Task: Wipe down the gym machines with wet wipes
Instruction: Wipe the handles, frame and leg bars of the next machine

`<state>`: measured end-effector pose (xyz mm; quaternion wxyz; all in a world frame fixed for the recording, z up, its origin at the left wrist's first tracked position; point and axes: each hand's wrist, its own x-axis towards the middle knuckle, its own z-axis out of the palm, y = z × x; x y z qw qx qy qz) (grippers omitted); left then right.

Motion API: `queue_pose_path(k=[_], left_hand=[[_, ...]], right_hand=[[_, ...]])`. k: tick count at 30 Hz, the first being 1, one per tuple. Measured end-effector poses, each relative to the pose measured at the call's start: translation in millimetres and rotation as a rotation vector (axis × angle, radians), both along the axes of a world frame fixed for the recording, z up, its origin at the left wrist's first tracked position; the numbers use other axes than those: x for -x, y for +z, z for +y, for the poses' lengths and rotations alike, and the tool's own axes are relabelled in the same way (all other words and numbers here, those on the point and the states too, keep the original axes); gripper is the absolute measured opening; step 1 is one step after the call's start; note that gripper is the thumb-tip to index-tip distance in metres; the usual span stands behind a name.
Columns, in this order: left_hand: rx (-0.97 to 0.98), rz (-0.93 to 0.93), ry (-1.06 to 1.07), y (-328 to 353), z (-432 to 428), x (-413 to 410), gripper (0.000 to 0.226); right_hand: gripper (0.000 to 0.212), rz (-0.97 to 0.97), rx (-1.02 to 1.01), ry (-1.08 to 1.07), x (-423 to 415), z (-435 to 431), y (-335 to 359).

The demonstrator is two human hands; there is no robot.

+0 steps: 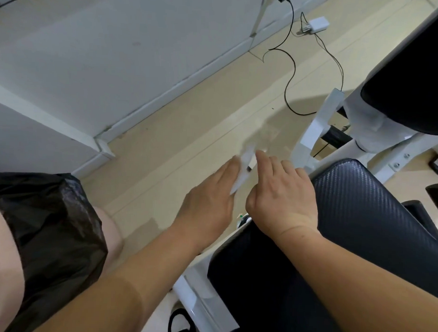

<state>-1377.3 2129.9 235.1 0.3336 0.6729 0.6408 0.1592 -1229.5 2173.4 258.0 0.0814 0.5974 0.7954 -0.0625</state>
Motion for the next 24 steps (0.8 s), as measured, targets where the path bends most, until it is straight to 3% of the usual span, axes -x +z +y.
queue_pose_path(k=[2, 3, 7, 11, 13, 14, 16, 18, 21, 24], left_hand=[[0.032, 0.123, -0.082, -10.9, -37.9, 27.2, 0.086], [0.089, 0.168, -0.067, -13.9, -56.6, 40.9, 0.082], [0.403, 0.04, 0.21, -2.4, -83.4, 71.6, 0.026], [0.222, 0.084, 0.343, 9.1, -21.2, 58.3, 0.023], [0.044, 0.063, 0.225, 14.3, 10.5, 31.5, 0.024], [-0.038, 0.098, 0.091, 14.8, 21.8, 15.0, 0.039], [-0.082, 0.245, -0.164, 6.4, 27.2, -7.2, 0.062], [-0.14, 0.333, -0.289, -7.0, 19.8, -3.4, 0.067], [-0.327, 0.51, -0.549, -18.8, -2.9, 22.8, 0.062], [-0.322, 0.748, -0.71, -18.8, -27.3, 33.2, 0.059]], right_hand=[[0.052, -0.016, 0.05, 0.025, -0.7, -0.3, 0.1], [0.049, -0.012, 0.052, 0.034, -1.5, 0.0, 0.9], [0.041, -0.027, 0.052, 0.03, -0.5, -0.2, 5.7], [0.04, -0.016, 0.06, 0.019, -0.4, -0.2, 4.8], [0.038, -0.009, 0.046, 0.009, 0.1, 0.2, 4.0], [0.036, -0.003, 0.03, 0.002, 0.6, 0.0, 2.9], [0.024, 0.007, 0.004, -0.013, 0.5, 0.5, 1.7], [0.018, -0.002, 0.033, -0.016, -0.9, 1.0, 2.7], [0.038, 0.009, 0.06, 0.017, -1.2, 1.0, 4.7], [0.047, -0.018, 0.086, 0.022, -1.7, 0.3, 7.2]])
